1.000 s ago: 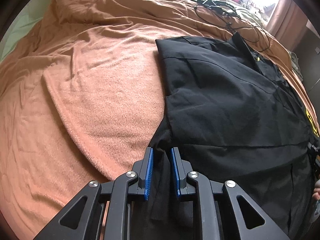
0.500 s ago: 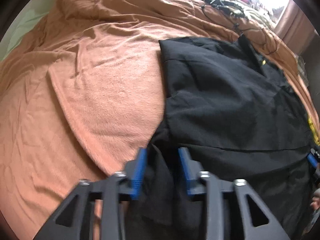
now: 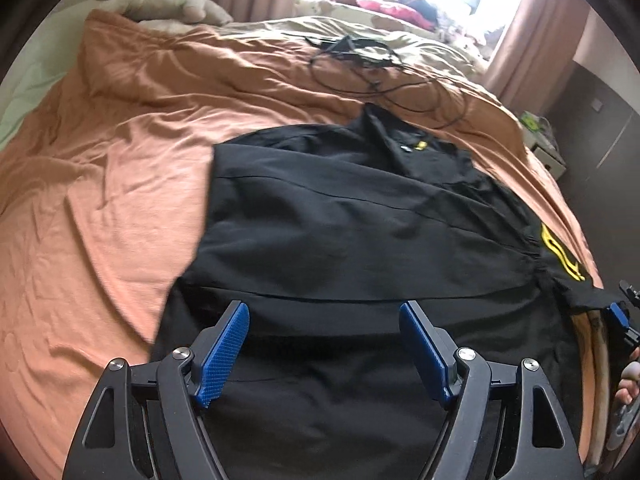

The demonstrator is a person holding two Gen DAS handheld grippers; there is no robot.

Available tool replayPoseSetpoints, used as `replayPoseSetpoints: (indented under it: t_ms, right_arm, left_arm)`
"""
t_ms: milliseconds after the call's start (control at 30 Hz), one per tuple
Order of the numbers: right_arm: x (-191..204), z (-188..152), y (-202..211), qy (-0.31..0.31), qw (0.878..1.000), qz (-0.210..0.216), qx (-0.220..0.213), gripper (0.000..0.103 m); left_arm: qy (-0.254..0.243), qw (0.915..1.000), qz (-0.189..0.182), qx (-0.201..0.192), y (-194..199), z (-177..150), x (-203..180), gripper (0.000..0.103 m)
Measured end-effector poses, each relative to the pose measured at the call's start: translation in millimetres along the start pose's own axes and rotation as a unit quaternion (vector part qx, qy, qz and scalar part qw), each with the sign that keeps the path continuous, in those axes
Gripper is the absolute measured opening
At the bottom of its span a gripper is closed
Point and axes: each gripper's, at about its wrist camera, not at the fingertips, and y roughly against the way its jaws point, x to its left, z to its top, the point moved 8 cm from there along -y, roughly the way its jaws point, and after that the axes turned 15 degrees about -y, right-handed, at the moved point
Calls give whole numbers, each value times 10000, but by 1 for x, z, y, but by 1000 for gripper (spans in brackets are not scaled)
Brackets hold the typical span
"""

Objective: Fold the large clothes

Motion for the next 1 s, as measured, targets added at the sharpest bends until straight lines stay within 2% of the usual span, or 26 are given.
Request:
replayPoseSetpoints:
  t_ms: [100,300,500,567,633,667,800,933,1000]
  right_arm:
    - [-15,22,10,-296,9993,113,-197,52]
    - [-43,31,1,-721,9973,-51,-85,52]
    - [-47,39,-20,-712,9974,-25,-138,52]
    - [-48,46,-26,-693,9972,-5,-269,46]
    - [-48,50,-31,-643,9972,13,-371,13]
    - [-47,51,-31,-615,9972,21,-436,7]
    - [-32,46,-25,-308,9968,88,-730,5]
    - [-1,30,-24,91,9969,403,-673,5]
    - [16,18,-23,278,9959,600,-624,5]
  left_arm:
    - [48,9998,-174,-43,1,3,-23,79]
    - [141,9989,-454,-32,-4,3,-66,79]
    - [240,9977,-637,-56,-12,-3,-97,79]
    - [320,9973,-655,-64,-18,-8,-100,79]
    - [447,9967,-684,-14,-25,-15,-100,79]
    - [463,9967,-669,-1,-28,-18,-100,79]
    - [597,9965,-579,57,-37,-24,-90,79]
    - [715,9960,-540,68,-41,-32,-79,79]
    - [747,9951,-635,92,-41,-35,-78,79]
